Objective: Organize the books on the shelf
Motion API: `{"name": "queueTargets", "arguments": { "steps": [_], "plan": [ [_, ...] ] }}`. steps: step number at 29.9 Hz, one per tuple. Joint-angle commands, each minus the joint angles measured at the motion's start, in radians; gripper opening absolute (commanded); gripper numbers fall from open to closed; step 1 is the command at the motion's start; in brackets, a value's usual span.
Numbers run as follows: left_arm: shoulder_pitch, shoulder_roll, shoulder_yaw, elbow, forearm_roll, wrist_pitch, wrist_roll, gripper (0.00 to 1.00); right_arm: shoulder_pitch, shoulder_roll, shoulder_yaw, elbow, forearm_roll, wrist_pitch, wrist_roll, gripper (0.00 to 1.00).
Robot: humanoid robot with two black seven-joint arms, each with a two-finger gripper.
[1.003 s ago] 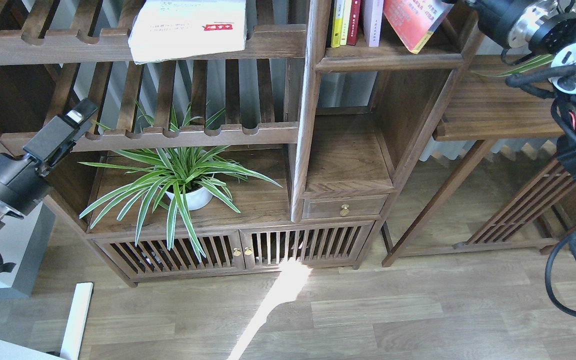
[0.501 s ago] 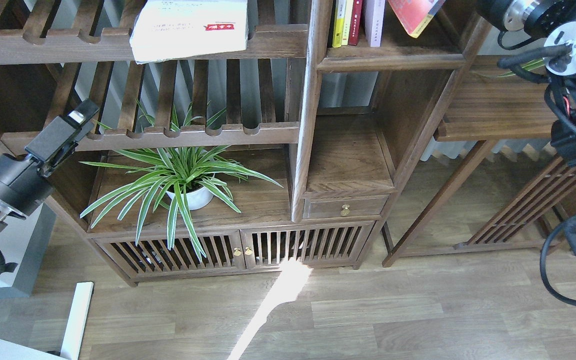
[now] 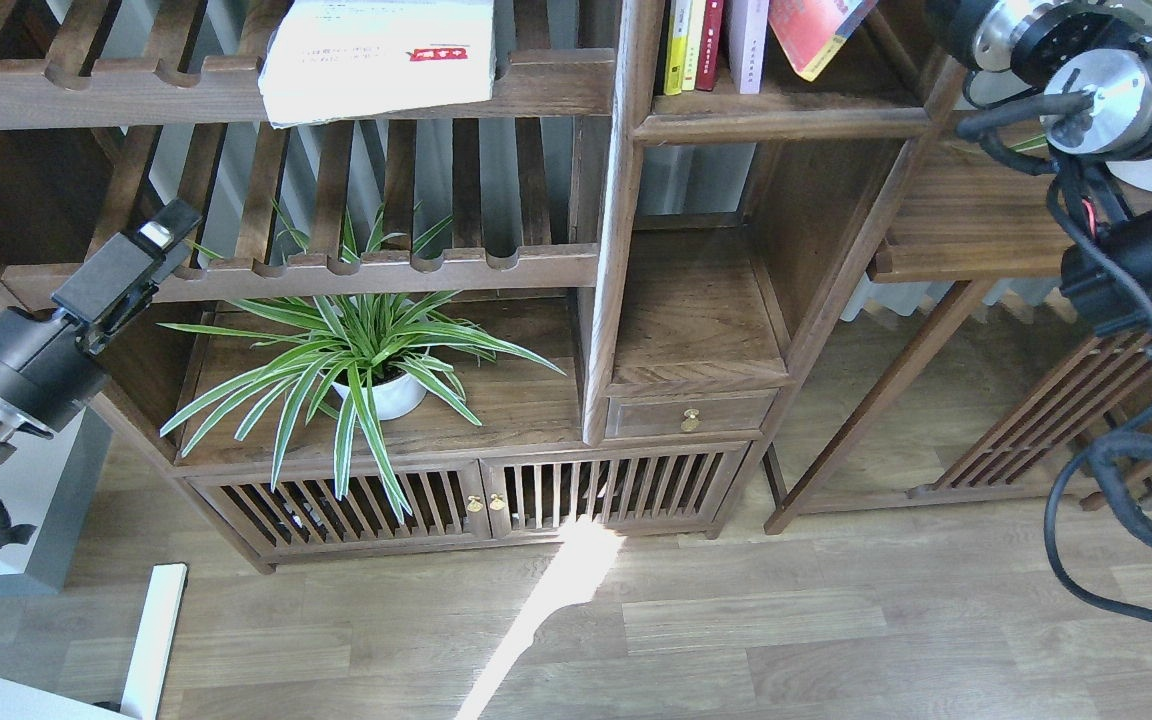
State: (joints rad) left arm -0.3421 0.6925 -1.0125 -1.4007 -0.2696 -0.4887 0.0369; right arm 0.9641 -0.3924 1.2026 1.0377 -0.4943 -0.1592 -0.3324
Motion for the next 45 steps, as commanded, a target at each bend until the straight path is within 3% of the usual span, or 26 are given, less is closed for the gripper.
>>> {"name": "queueTargets", "arguments": {
  "steps": [1,24,45],
  "plan": [
    [0.0,-0.004,0.0,0.0,0.003,0.0,0.0,0.98,0.025,0.026,-0.001,-0.037,-0.021,0.001,0.009,0.01],
    [0.001,-0.01,0.0,0.0,0.004,0.0,-0.002,0.98,0.122,0.075,-0.066,-0.245,-0.024,0.02,0.104,0.03],
    [-0.002,-0.01,-0.005,0.0,0.003,0.0,-0.006,0.98,0.188,0.133,-0.116,-0.392,-0.024,0.059,0.122,0.05]
  ]
}}
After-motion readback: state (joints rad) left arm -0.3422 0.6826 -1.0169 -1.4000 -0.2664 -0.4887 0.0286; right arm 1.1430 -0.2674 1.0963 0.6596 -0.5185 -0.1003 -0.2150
